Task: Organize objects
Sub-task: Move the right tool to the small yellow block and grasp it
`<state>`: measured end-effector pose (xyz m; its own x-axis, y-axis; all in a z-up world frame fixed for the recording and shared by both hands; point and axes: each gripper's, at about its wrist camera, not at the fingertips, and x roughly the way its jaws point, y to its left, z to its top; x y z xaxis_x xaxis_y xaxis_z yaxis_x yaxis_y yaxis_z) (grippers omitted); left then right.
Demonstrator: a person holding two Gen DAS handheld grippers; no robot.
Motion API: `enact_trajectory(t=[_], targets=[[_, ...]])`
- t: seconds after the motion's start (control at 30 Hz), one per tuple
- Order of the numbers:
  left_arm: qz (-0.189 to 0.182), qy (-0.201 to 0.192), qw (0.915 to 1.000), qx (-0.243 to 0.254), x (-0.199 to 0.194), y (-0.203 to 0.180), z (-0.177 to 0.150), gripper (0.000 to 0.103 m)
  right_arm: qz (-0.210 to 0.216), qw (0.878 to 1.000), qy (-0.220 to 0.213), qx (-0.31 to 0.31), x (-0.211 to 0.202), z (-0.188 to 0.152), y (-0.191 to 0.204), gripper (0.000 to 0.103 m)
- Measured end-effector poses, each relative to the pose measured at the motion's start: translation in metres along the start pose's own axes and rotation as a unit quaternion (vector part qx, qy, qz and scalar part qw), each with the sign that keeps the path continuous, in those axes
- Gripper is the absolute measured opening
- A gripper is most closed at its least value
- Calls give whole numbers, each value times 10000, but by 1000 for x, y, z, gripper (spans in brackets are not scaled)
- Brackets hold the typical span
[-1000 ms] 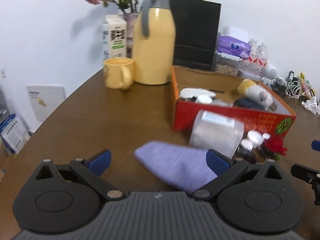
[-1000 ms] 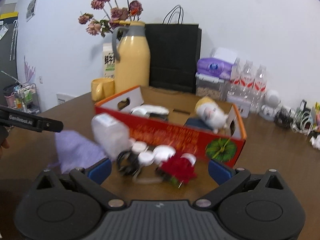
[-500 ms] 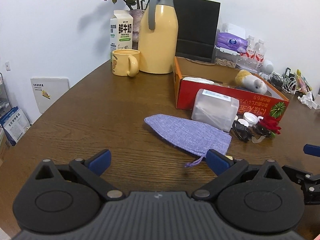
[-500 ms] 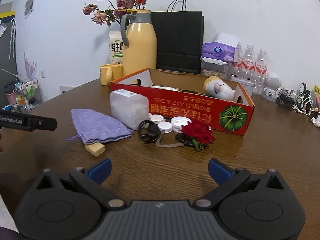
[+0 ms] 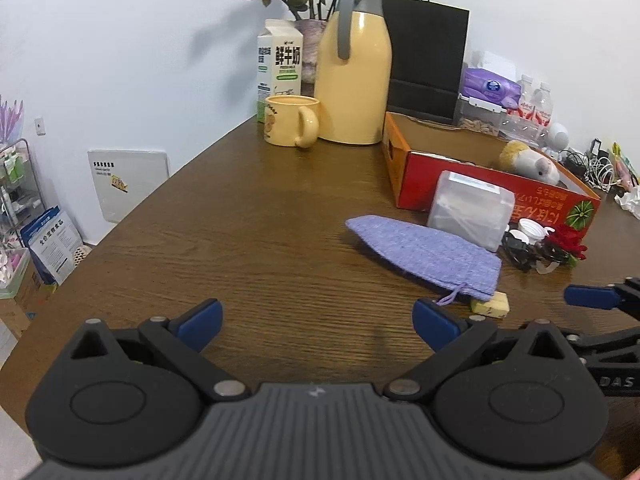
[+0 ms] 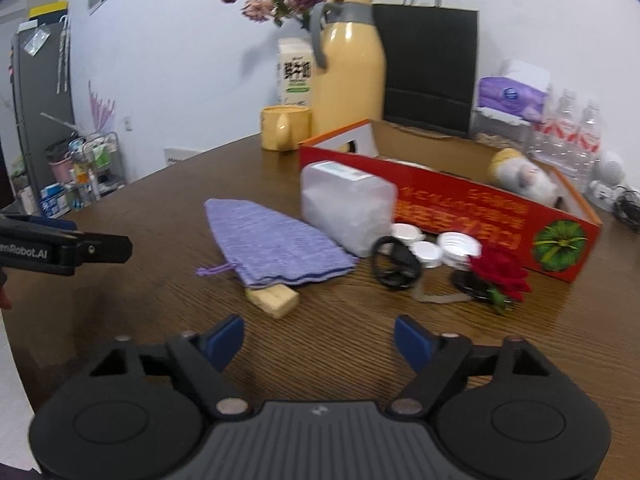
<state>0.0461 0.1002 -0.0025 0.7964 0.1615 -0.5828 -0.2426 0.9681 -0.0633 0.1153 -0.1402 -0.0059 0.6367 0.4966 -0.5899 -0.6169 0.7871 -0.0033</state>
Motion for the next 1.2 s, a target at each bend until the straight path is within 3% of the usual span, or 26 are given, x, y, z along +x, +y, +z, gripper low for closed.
enact_trajectory(t=[0.13, 0.2, 0.43, 0.67, 1.2], targets=[[1, -10, 10000, -36, -1, 6, -1, 103, 79, 9999, 89, -63, 14, 5, 10, 67], [-2, -1, 10000, -49, 1, 7, -1, 103, 90, 9999, 126, -77, 20, 8, 15, 58], [-19, 53, 10000, -69, 4, 9, -2, 103, 134, 9996, 158, -188, 34, 14, 28, 51], [-21, 96, 9999, -43, 6, 6, -2, 103, 153, 9997, 123, -119, 37, 15, 28, 34], [-17, 103, 9999, 51, 8, -7, 2, 103, 244, 9997, -51, -53, 17, 5, 14, 34]])
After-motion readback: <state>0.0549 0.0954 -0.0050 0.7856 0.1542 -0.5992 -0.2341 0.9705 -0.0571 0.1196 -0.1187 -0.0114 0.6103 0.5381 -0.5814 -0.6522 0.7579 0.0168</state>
